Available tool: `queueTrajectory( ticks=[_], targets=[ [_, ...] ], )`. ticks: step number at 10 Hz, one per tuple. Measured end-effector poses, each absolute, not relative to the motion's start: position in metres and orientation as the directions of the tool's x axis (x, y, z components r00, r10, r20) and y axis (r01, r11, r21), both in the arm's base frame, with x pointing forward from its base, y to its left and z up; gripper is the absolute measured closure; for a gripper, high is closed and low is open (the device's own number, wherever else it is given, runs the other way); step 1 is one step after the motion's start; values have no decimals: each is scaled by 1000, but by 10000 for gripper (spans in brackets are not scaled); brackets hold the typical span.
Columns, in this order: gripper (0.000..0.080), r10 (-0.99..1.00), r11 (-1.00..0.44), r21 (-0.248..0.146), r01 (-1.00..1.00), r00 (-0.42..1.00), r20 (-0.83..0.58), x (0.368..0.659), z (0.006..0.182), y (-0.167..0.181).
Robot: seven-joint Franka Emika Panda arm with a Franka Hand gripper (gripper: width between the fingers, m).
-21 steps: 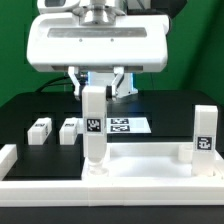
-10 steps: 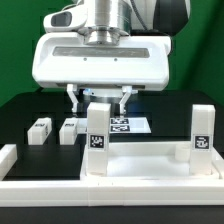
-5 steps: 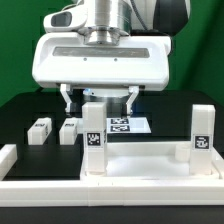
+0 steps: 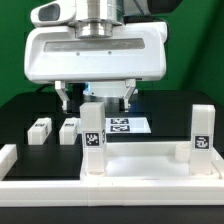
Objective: Assemble desk
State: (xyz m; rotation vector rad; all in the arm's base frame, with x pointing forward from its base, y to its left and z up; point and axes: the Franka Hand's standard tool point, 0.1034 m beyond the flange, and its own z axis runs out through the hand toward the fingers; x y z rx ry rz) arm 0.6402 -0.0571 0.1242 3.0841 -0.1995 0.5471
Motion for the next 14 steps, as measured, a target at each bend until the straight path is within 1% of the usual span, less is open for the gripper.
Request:
queueTrajectory(
  ticks=[1, 2, 3, 4, 5, 7, 8, 9, 10, 11, 12, 14],
  targets=[
    [150, -131, -991, -33, -127, 951, 282, 634, 117, -54],
    [150, -138, -990, -54, -130, 973, 186, 629, 112, -55],
    [150, -145, -988, -70, -137, 983, 114, 629, 111, -56],
    [150, -156, -985, -82, -150, 985, 78, 631, 112, -56],
    [150, -167, -983, -90, -160, 983, 79, 633, 113, -57],
    [150, -184, -980, -90, -177, 980, 78, 632, 112, -57],
    [266, -184, -980, -90, -176, 980, 78, 632, 112, -57],
    [402, -187, -979, -91, -180, 979, 77, 632, 111, -57],
    [402, -286, -955, -100, -279, 956, 67, 632, 111, -57],
    [508, -346, -935, -104, -339, 936, 60, 632, 111, -57],
    [508, -376, -924, -106, -369, 925, 57, 632, 110, -57],
    [508, -533, -843, -113, -527, 845, 36, 632, 110, -57]
  ],
)
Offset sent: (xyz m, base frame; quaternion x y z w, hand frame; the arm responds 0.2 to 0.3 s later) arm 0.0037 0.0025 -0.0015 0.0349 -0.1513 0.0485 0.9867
